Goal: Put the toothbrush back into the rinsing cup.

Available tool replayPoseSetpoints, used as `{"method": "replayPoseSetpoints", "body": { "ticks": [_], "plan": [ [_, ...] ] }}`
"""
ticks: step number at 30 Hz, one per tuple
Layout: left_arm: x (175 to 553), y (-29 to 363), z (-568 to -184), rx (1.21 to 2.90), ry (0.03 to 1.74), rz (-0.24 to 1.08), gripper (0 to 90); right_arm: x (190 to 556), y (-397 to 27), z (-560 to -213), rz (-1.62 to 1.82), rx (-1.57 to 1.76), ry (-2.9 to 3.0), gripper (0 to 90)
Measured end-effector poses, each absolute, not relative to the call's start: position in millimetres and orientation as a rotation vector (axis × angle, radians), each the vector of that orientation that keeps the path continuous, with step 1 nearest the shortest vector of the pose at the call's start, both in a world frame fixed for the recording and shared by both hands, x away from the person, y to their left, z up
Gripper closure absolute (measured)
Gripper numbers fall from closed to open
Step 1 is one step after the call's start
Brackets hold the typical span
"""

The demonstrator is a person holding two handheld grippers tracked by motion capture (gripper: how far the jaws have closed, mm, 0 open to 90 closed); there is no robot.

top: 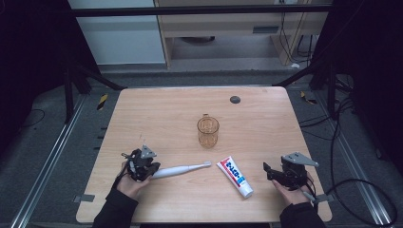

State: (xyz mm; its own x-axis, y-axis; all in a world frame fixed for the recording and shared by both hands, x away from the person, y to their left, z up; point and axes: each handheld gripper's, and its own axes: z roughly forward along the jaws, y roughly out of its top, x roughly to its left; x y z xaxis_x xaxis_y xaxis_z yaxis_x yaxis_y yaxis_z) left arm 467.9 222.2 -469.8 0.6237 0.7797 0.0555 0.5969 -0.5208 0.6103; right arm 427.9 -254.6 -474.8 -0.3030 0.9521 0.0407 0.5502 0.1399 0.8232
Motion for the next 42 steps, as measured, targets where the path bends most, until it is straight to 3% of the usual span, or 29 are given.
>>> {"method": "replayPoseSetpoints", "body": {
  "ticks": [42],
  "plan": [
    [442,217,-472,2.307,1.052,0.386,89.7,427,-255,-474,1.046,1.439,1.912,25.6]
  ]
}}
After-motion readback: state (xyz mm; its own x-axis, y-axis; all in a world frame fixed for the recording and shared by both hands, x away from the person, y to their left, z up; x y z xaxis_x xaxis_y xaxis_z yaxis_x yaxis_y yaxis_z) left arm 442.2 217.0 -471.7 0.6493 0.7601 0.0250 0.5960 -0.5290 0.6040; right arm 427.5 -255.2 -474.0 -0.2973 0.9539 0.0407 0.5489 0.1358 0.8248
